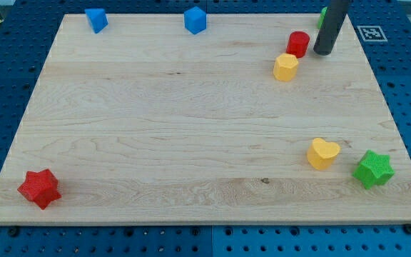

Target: Push the red circle below the green circle

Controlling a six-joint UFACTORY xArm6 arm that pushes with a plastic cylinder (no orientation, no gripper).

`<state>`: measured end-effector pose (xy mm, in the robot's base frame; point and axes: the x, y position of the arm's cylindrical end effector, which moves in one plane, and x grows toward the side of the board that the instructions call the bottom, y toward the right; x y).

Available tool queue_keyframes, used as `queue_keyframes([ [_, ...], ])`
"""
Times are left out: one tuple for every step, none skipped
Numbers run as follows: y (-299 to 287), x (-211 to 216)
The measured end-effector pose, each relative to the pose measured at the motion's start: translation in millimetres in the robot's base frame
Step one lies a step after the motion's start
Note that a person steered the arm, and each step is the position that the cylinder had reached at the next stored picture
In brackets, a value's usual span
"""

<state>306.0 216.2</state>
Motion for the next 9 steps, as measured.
queue_keyframes([
  [0.0, 4.0],
  [0.0, 11.6],
  [0.0, 11.8],
  [0.0, 11.8],
  [0.0, 16.4],
  [-24.1, 16.3],
  [-68.8, 16.3],
  [-115.6, 9.7],
  [-122.4, -21.9],
])
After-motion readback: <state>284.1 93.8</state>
